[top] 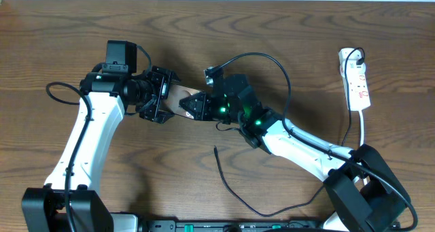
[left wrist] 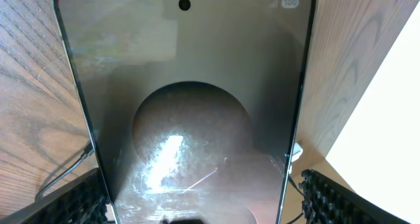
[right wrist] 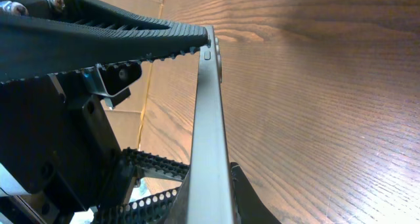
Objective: Plug charger to phone and switch on socket
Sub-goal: 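Open the left gripper and pull it away from the phone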
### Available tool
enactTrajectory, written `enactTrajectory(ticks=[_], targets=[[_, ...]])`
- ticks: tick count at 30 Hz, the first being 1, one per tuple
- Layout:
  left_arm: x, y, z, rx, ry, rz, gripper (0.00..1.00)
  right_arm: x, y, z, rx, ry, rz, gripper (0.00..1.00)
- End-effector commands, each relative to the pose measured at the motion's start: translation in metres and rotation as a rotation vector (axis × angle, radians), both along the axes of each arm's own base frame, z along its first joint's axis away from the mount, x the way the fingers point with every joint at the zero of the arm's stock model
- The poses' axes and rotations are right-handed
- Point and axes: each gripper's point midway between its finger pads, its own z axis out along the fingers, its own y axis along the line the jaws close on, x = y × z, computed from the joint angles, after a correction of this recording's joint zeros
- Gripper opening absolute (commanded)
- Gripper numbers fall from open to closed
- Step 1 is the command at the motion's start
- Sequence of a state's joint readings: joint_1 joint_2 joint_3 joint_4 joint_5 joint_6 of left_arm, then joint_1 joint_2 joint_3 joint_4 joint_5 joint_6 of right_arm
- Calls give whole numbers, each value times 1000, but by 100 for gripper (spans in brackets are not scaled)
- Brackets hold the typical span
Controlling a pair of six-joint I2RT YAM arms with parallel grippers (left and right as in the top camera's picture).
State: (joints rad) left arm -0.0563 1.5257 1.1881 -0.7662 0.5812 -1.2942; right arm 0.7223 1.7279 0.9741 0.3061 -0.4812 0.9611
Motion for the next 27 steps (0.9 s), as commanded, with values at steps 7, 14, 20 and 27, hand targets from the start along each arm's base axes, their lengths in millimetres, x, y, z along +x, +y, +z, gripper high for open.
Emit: enactTrajectory(ticks=[7, 14, 20, 27], targets=[[4, -2, 15, -4, -53, -24, 91, 17, -8, 6, 11, -15, -53, 1], [4, -3, 16, -8, -59, -36, 91, 45, -33, 6, -1, -28, -153, 1], [8, -8, 21, -16, -122, -99, 91, 74, -62, 5, 7, 5, -273, 1], [40, -23, 56, -62, -437, -273, 91, 98, -96, 5, 149, 260, -453, 1]])
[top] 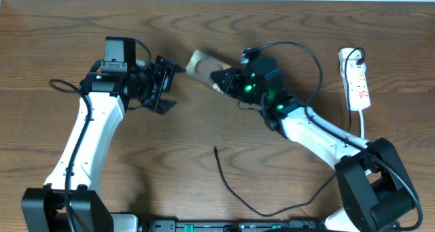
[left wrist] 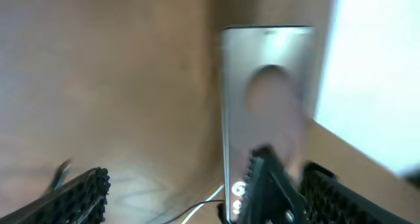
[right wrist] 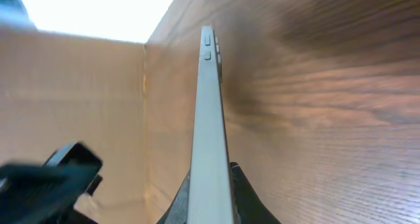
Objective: Plug charger to phone and switch on socket
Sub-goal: 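Open the left gripper and pull it away from the phone, then regrasp the phone's top end with the left gripper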
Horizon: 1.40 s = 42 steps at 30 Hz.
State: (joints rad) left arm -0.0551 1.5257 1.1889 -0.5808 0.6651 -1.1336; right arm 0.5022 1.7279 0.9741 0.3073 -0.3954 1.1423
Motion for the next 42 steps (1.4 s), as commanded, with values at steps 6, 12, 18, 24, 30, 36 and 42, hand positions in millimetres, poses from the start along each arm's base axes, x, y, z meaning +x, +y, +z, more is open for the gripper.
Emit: enactTrajectory(ticks=[6, 12, 18, 24, 30, 36, 42], targets=[[33, -3, 64, -65, -410, -182, 91, 23, -24, 19, 301, 274, -188, 1], [49, 9, 65, -54, -501, -162, 91, 33, -20, 52, 488, 296, -217, 1], [64, 9, 56, -71, -565, -139, 91, 27, -6, 68, 582, 329, -195, 1], [72, 10, 49, -130, -593, -81, 91, 20, 7, 73, 586, 313, -181, 1], [72, 10, 49, -141, -608, -71, 91, 13, 20, 85, 610, 270, -139, 1], [75, 14, 44, -132, -585, -28, 91, 1, 35, 86, 604, 276, -104, 1], [75, 17, 36, -118, -569, -9, 91, -5, 43, 90, 607, 262, -84, 1]])
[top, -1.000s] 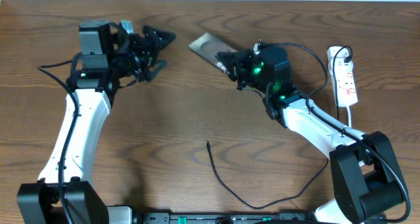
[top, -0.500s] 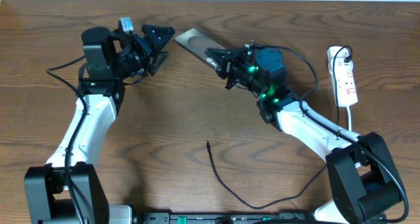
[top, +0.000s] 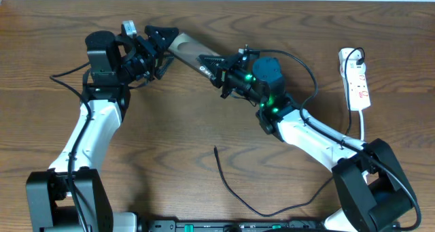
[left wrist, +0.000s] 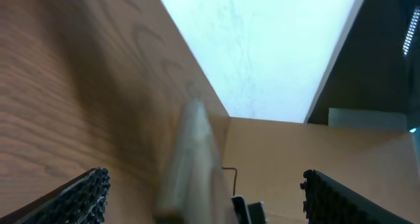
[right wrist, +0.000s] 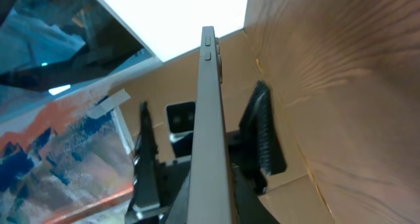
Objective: Plug charger to phone and switch on socket
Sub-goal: 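Regrasp the phone's top end with the left gripper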
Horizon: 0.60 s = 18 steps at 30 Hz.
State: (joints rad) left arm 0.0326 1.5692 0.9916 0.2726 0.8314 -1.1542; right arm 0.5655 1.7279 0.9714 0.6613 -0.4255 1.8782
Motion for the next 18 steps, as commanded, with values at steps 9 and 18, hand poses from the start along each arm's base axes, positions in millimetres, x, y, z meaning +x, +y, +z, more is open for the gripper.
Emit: enactTrajectory(ticks=[9, 18], targets=[[2, 6, -13, -67, 103, 75, 70, -10, 19, 14, 23, -44, 3, 1], [6, 11, -14, -133, 175, 136, 70, -13, 22, 14, 23, -44, 8, 1]])
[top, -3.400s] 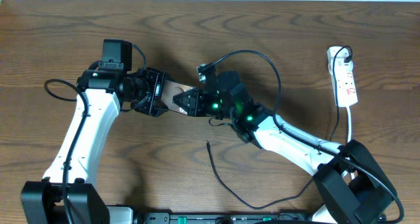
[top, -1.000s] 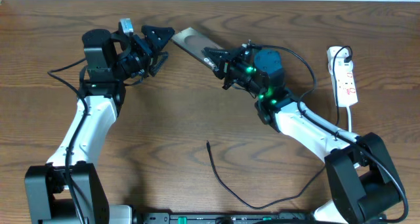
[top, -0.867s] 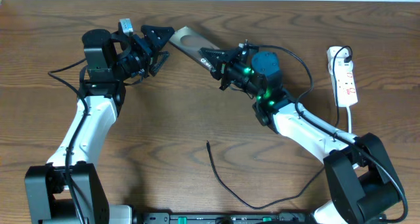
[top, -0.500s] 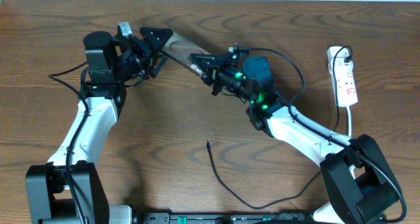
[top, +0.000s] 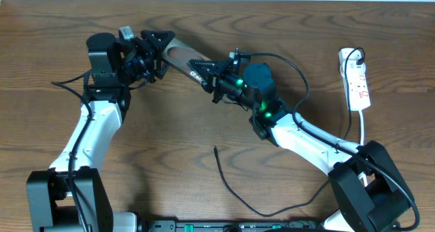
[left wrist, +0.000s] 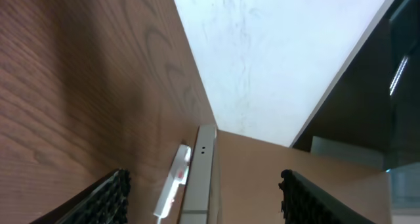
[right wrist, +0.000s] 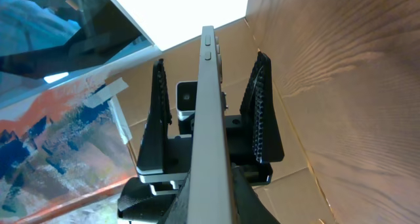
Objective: Plug charger to phone and switch on socket
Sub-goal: 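Regrasp the phone's top end with the left gripper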
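Observation:
The phone [top: 183, 57], a slim grey slab, is held in the air at the back of the table with my right gripper [top: 212, 79] shut on its near end. Its far end lies between the fingers of my left gripper [top: 158, 48], which is open with gaps on both sides. In the left wrist view the phone [left wrist: 205, 178] shows edge-on between the spread pads. The right wrist view shows the phone [right wrist: 210, 106] edge-on, flanked by the left gripper's fingers [right wrist: 261, 112]. The black charger cable [top: 228, 184] lies loose on the table. The white socket strip [top: 355, 79] is at the far right.
The wooden table [top: 156, 150] has its back edge just behind both grippers. A black wire loops over the right arm [top: 306, 133] behind the phone. The socket strip's own white lead [top: 362, 130] runs toward the front right.
The phone's far end was beside the left gripper's fingers; now it sits between them. The right arm has shifted slightly left with the phone. The left gripper stays open.
Both grippers were at the phone low over the middle of the table. Then the left gripper was apart from it and the right gripper held it further back. Later the left gripper faced the phone's raised far end, which now lies between its open fingers.

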### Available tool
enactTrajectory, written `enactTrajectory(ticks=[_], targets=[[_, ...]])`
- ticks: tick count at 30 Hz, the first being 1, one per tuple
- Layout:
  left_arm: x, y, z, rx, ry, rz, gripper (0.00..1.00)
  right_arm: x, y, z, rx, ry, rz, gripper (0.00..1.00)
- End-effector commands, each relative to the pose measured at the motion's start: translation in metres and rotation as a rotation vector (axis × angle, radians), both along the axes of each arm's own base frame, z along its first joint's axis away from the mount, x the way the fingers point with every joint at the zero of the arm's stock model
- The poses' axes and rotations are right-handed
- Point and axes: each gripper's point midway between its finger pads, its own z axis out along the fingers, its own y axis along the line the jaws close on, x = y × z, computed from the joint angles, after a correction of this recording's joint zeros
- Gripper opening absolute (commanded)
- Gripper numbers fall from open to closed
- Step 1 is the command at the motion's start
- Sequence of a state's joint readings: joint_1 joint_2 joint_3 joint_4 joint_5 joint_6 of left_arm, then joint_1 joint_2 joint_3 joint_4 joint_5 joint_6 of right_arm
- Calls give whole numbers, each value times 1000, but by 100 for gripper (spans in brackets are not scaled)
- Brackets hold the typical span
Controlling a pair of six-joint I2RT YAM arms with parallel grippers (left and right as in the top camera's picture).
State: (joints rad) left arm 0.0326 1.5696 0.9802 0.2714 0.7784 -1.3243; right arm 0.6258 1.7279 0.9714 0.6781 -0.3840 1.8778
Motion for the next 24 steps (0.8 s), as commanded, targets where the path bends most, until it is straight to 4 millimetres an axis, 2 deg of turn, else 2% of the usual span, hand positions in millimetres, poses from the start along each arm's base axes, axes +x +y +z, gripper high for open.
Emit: enactTrajectory(ticks=[1, 7, 18, 24], targets=[[2, 5, -7, -35, 51, 44, 69, 1, 3, 10, 18, -28, -9, 1], [3, 5, -7, -41, 58, 53, 53, -2, 9, 10, 17, -29, -13, 1], [2, -1, -7, -40, 58, 38, 51, -7, 15, 12, 20, -34, -19, 1], [2, -2, -7, -41, 59, 38, 37, -7, 16, 12, 20, -35, -19, 1]])
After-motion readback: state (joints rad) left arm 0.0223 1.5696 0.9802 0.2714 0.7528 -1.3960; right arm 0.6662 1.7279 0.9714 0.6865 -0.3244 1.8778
